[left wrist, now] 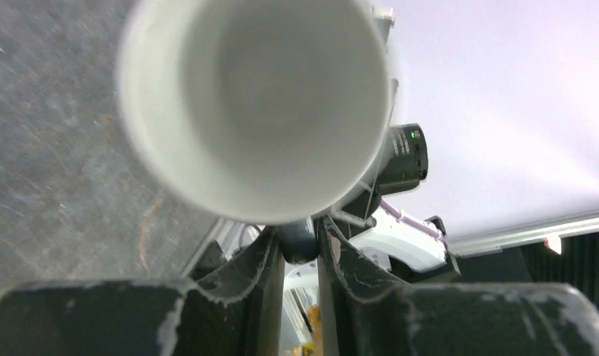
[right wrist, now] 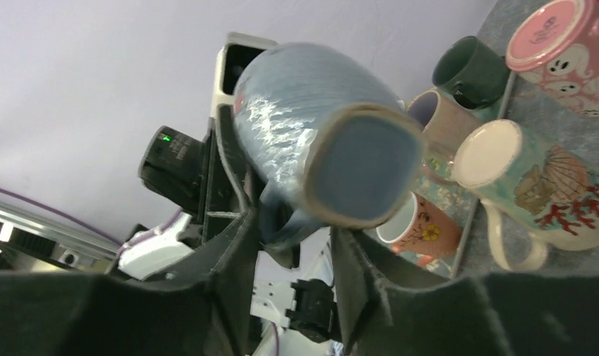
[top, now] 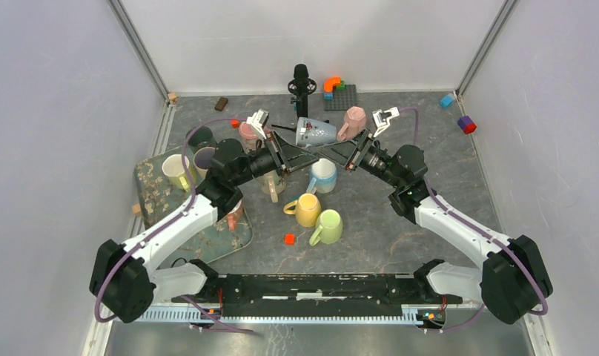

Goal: Turn the mug right side up
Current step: Turn over the cup at the center of the board, then place the cup on the tray.

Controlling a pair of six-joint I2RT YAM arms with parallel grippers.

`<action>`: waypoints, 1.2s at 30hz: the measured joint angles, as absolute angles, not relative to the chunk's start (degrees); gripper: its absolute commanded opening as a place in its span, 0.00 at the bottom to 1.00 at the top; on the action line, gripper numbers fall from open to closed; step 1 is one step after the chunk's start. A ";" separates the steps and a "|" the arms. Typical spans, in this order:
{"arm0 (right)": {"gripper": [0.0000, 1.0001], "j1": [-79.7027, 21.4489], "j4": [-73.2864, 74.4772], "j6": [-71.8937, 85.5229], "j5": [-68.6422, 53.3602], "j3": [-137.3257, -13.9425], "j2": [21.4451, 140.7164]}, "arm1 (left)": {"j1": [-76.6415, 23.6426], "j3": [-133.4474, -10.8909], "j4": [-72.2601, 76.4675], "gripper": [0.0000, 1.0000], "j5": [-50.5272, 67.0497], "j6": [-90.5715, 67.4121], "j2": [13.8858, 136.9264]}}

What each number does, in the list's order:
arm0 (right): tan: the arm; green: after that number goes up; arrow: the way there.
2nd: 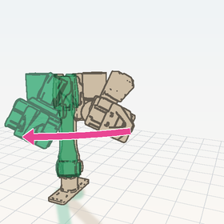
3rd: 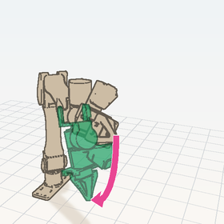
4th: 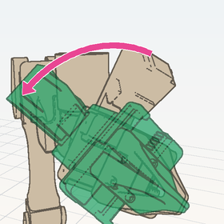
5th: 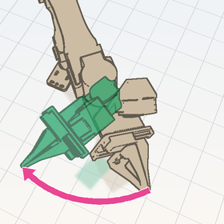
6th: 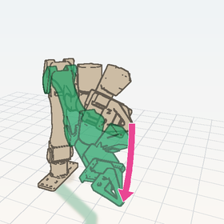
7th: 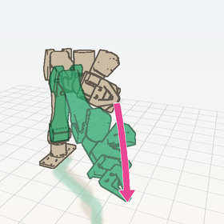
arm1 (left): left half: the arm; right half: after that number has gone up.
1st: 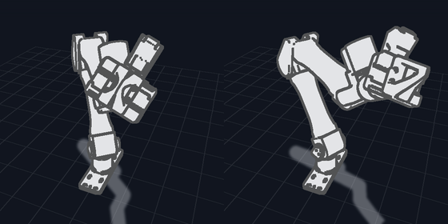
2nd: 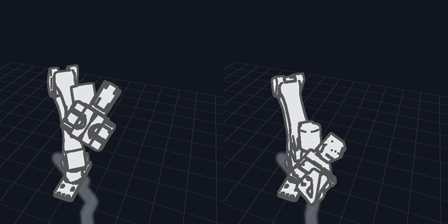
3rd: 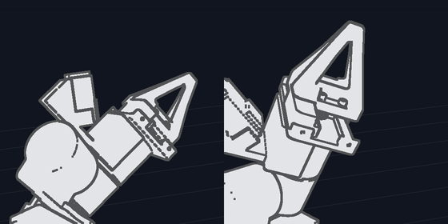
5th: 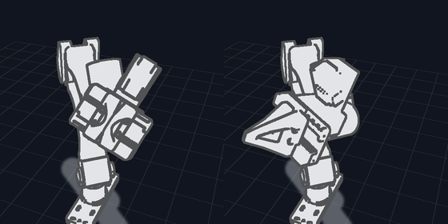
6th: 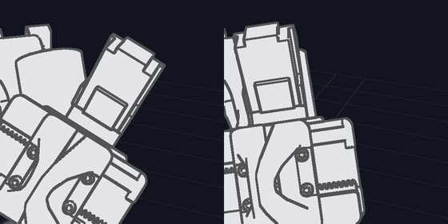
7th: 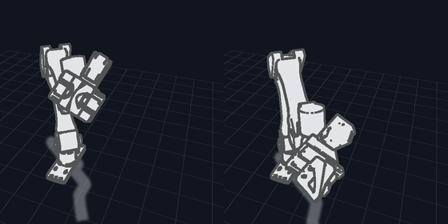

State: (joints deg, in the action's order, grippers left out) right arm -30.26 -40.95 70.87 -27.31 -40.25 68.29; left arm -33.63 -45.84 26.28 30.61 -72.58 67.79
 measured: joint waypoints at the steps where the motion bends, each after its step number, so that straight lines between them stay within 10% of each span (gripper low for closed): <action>1: 0.61 -30.26 -40.49 70.04 -27.35 -40.25 68.20 | -33.61 -46.37 24.73 0.02 29.91 -71.29 66.92; 10: 0.86 -30.22 -33.28 62.59 -26.55 -40.34 67.40 | -33.45 -47.83 11.99 0.02 22.72 -62.24 62.81; 36: 0.94 -30.22 -1.65 32.18 -12.97 -42.98 53.56 | -26.81 -67.88 -37.87 0.02 -26.28 -30.72 51.40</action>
State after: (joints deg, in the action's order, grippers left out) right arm -30.22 -1.65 32.18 -12.97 -42.98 53.56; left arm -26.81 -67.88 -37.87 -26.28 -30.72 51.40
